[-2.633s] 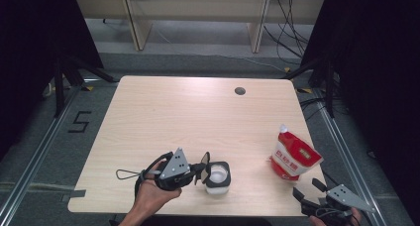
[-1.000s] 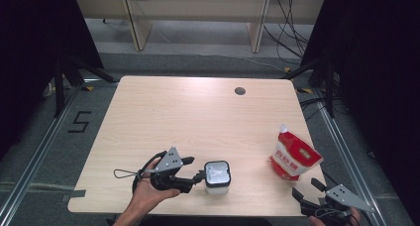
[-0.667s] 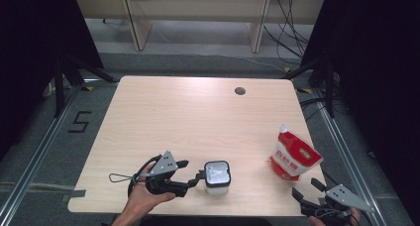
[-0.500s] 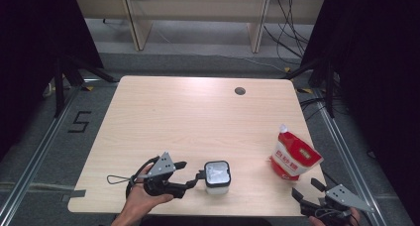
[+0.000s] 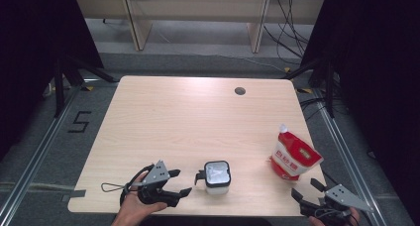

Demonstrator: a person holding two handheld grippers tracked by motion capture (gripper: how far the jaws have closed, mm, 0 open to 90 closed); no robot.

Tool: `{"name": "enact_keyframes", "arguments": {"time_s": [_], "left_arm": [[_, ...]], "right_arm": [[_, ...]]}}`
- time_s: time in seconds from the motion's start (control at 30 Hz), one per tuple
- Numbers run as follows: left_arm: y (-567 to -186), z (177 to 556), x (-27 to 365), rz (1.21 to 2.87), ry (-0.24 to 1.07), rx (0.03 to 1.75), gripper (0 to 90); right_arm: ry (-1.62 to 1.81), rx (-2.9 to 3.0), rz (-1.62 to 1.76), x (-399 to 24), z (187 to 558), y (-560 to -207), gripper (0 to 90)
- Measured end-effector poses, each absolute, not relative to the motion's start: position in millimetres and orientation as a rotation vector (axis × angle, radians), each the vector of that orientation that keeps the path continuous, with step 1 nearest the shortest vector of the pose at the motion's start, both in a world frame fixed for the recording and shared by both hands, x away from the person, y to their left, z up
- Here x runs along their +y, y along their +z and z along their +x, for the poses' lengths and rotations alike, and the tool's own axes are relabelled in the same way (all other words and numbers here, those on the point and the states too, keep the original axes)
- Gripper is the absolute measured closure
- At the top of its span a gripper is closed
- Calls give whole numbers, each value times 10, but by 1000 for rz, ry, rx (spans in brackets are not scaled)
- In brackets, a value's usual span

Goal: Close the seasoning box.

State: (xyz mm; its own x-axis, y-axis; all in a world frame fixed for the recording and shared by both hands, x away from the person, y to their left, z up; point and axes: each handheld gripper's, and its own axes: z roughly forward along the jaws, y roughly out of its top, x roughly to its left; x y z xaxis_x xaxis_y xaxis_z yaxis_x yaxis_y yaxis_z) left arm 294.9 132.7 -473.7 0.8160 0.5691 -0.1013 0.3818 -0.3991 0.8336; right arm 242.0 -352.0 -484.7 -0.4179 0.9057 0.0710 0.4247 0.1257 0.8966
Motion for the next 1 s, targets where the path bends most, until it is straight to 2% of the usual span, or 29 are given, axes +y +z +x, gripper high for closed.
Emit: {"name": "enact_keyframes", "arguments": {"time_s": [0.3, 0.33, 0.47, 1.0], "left_arm": [[-4816, 2852, 1323, 2058, 256, 726, 221], [-4815, 2849, 1336, 2078, 258, 716, 218], [-4838, 2831, 1371, 2103, 282, 684, 217], [-4928, 2799, 1411, 2130, 263, 732, 217]], "right_arm": [[1265, 1919, 1314, -3486, 2407, -4851, 201], [1245, 1924, 1241, -3516, 2436, -4856, 201], [1244, 1940, 1264, -3502, 2430, -4858, 198], [1214, 1986, 1260, -3487, 2450, -4892, 188]]}}
